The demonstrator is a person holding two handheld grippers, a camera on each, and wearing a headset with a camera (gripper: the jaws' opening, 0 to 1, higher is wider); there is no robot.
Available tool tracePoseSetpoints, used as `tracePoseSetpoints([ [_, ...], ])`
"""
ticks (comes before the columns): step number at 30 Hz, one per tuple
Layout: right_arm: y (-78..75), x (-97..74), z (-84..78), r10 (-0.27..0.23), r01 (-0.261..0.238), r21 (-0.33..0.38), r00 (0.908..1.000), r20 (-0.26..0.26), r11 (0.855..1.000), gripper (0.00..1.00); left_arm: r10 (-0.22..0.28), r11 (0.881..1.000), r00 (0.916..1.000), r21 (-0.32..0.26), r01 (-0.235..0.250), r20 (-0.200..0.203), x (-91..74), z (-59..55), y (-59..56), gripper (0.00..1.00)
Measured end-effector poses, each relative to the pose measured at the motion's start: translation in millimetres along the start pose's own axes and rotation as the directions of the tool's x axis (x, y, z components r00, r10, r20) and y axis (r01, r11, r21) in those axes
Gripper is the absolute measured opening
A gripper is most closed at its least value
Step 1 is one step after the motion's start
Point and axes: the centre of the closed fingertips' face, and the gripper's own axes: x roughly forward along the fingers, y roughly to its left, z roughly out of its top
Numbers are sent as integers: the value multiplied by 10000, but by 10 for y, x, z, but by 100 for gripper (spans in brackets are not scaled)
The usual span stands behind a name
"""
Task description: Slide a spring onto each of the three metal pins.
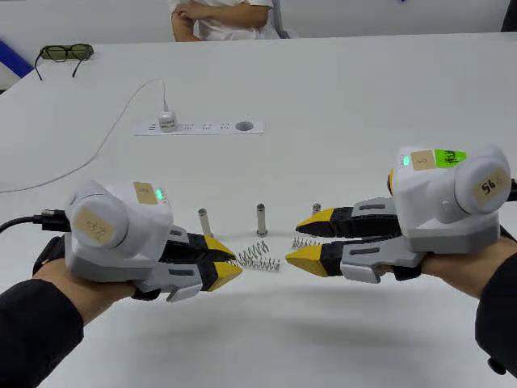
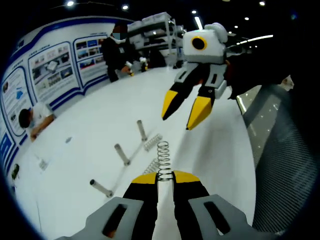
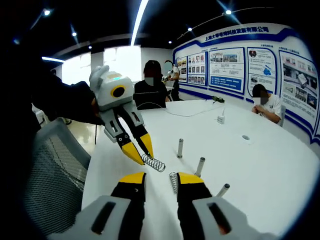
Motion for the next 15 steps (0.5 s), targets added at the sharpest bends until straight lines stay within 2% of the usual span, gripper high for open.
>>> tracePoseSetpoints([
  [8,94,37,23,628,-634,497,9979,138,9967,24,-240,9993,9990,301,228,383,-12,97,-87,10],
  [15,178,48,3,1028,-1033,861,9946,108,9909,21,-542,9965,9958,669,494,732,-37,208,-212,10],
])
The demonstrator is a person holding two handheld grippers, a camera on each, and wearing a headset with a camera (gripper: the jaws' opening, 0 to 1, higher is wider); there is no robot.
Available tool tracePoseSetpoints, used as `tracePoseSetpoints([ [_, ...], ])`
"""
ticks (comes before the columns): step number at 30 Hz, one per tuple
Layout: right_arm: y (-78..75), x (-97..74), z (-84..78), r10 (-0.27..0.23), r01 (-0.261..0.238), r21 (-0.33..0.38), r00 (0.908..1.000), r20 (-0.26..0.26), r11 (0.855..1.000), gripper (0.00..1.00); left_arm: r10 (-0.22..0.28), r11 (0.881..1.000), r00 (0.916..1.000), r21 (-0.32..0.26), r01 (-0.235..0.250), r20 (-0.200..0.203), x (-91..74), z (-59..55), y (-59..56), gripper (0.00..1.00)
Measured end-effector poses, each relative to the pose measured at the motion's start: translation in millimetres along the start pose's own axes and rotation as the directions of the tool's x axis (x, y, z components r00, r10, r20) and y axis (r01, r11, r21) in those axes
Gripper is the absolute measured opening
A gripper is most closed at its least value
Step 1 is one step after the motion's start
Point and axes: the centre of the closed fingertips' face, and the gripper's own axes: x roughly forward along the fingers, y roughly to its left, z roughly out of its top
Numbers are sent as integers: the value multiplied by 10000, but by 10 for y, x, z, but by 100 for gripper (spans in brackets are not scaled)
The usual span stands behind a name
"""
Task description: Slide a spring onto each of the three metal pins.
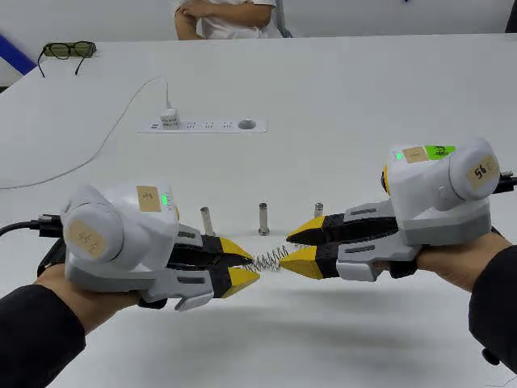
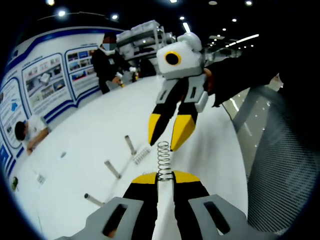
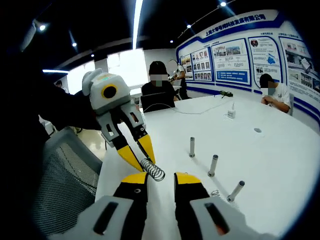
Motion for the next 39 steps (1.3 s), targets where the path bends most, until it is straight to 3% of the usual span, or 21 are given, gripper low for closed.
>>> tracePoseSetpoints([
  [11,115,-31,27,713,-729,763,9972,238,9944,15,-73,9997,9998,229,69,175,0,54,-45,10],
  [16,109,-36,28,732,-747,819,9971,207,9938,14,-88,9997,9999,223,85,125,16,34,-62,10],
  [25,164,-35,129,773,-784,494,9967,251,9957,12,-152,9998,9999,150,152,28,28,16,-78,10],
  [39,311,40,234,686,-694,-644,9975,-143,9955,12,-221,9998,9998,6,221,11,52,22,-107,10],
])
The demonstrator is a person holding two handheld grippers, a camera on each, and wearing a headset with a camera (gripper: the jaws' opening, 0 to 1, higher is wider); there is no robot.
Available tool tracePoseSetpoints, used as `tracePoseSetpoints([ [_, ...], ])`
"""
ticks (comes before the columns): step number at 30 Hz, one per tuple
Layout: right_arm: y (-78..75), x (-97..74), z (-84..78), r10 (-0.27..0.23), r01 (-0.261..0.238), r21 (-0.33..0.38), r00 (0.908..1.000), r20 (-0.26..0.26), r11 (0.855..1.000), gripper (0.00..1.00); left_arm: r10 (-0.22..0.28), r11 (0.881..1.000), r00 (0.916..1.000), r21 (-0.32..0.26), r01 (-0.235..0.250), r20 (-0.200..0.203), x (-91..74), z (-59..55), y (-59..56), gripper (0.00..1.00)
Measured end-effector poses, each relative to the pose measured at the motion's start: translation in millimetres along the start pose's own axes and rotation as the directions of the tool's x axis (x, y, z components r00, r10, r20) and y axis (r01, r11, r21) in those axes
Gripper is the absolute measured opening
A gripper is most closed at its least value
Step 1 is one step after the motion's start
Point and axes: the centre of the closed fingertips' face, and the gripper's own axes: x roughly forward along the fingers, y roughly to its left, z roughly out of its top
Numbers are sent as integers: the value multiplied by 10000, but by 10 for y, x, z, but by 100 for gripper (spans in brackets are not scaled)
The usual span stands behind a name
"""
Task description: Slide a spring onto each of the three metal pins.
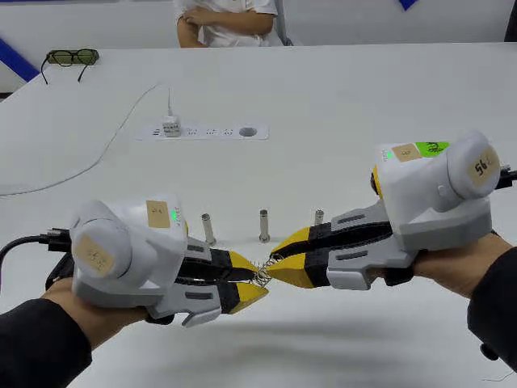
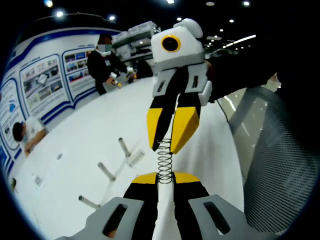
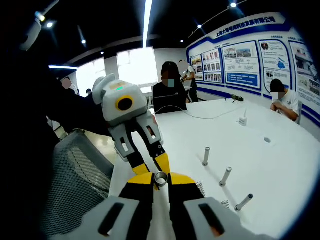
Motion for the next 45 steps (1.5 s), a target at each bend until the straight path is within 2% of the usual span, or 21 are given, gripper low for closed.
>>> tracePoseSetpoints([
  [12,-6,39,3,-243,218,-785,9992,-303,9967,13,49,9998,9999,-214,-47,93,29,11,9,10],
  [22,-51,27,-6,-383,363,-757,9990,-248,9965,12,105,9986,9997,-518,-93,234,24,-23,20,10],
  [34,-86,12,9,-543,528,-575,9982,-242,9969,11,283,9993,9991,-270,-275,324,55,16,38,12],
  [39,-85,10,-5,-551,533,-558,9980,-305,9970,11,252,9993,9990,-283,-241,378,71,47,15,20],
  [42,-72,19,-19,-506,484,-559,9980,-382,9973,11,351,9991,9975,-252,-336,617,57,115,28,23],
  [45,-66,24,-26,-475,452,-536,9980,-427,9975,11,445,9990,9966,-56,-442,693,42,147,47,21],
])
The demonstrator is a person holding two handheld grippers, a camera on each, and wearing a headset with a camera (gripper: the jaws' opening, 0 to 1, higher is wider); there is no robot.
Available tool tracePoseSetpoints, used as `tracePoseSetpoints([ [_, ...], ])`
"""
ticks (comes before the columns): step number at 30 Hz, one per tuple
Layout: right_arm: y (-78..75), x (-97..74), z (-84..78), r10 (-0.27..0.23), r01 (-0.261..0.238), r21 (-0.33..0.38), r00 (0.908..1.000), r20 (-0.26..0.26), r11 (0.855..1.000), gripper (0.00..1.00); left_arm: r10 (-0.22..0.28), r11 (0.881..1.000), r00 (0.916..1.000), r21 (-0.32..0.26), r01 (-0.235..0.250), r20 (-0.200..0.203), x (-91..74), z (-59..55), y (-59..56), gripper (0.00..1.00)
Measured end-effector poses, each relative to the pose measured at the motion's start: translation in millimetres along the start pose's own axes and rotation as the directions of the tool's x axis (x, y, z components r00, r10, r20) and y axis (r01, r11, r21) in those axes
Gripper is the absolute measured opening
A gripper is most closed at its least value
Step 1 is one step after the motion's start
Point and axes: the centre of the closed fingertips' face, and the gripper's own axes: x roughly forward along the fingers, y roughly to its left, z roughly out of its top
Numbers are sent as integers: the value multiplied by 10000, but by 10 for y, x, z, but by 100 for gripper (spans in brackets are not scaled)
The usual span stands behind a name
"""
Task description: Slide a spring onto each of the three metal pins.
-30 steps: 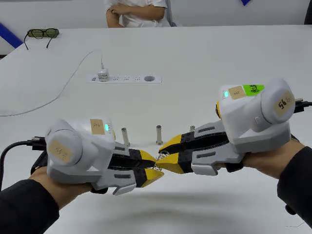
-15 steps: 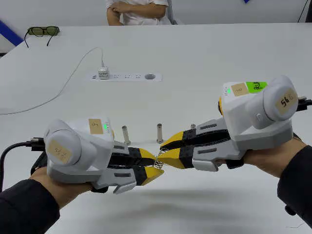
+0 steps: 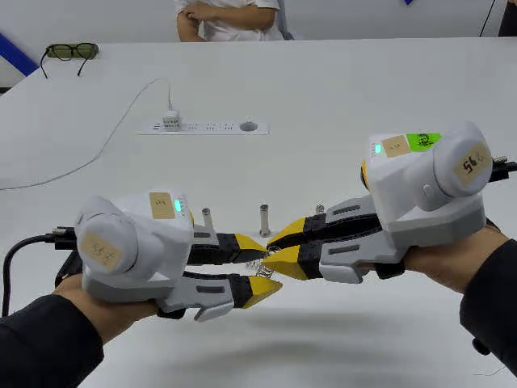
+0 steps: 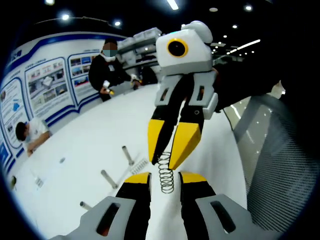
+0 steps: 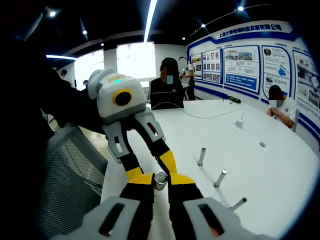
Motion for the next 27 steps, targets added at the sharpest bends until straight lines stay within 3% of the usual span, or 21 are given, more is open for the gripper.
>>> tracePoseSetpoints([
  [12,15,-2,-9,15,-13,128,9999,-137,9999,11,-88,9988,9999,483,85,58,1,39,-45,11],
  [27,19,-46,81,-144,146,-114,9998,162,9998,12,-7,9998,9992,-187,15,402,-28,56,-5,10],
])
